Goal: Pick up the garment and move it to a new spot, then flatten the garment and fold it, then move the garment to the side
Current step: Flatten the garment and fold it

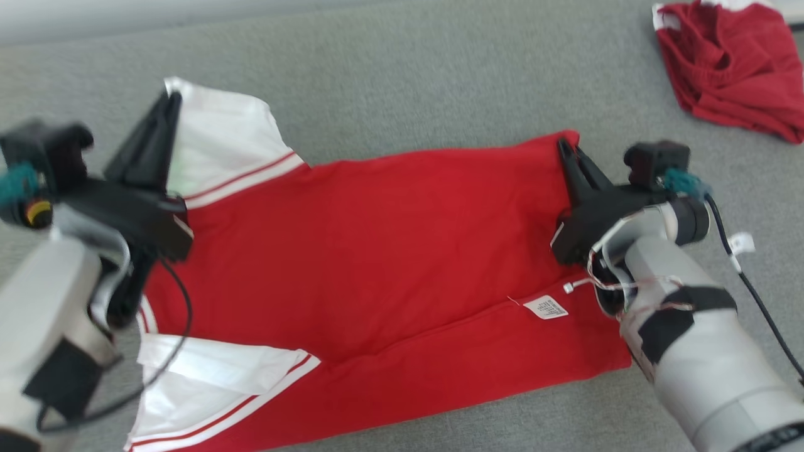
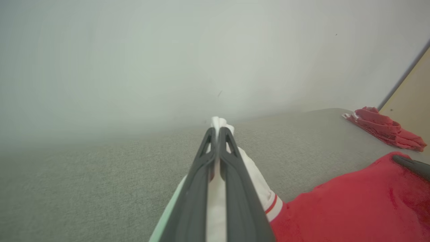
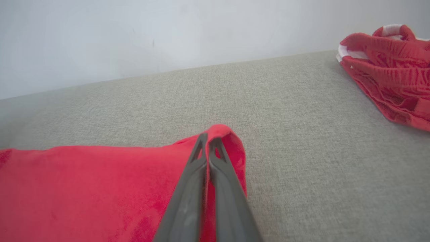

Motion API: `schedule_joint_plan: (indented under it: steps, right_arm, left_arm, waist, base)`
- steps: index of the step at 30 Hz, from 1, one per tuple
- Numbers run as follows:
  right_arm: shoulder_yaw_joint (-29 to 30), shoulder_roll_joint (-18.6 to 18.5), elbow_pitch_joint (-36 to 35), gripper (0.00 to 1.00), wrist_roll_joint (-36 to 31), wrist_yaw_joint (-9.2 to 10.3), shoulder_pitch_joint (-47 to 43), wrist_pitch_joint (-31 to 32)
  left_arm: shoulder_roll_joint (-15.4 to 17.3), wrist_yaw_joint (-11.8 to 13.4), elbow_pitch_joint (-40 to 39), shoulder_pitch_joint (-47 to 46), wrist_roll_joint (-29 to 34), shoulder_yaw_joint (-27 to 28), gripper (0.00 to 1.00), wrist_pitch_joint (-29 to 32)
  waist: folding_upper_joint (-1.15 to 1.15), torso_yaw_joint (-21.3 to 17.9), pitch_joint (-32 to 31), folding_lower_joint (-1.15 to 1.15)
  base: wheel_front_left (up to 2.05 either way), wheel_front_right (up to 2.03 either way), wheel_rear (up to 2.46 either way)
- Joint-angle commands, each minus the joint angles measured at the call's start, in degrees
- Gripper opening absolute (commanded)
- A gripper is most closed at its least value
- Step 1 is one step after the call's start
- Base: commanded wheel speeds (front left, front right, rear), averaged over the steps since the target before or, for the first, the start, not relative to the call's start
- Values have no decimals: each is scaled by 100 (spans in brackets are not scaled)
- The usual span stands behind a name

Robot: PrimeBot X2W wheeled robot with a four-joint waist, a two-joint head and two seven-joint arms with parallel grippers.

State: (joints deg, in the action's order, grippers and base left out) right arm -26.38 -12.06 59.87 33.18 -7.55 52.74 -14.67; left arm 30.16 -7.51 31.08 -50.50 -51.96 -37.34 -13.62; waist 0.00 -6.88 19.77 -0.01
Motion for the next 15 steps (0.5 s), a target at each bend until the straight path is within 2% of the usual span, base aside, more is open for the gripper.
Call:
schedule_joint_plan:
  steps: [1,6,10,15]
  right_arm:
    - [-20,-31,-156,0,141,16,-215,-34]
    - [65,-386,-1004,0,509,16,-874,-51]
    - [232,-600,-1660,0,712,16,-1514,-44]
    - [436,-775,-2132,0,857,16,-2058,-45]
  left_arm:
    - [6,53,-141,258,1,45,0,-66]
    - [-29,340,-1045,1229,22,367,0,-155]
    - [-123,598,-1836,2116,231,884,0,-158]
    - [-333,697,-2396,2927,496,1306,0,-157]
  waist:
    - [0,146,-223,1]
    - [0,307,-438,1]
    - [0,427,-562,1]
    - [0,541,-658,1]
  base:
    - [0,0,0]
    - [0,0,0]
    - [0,0,0]
    - [0,0,0]
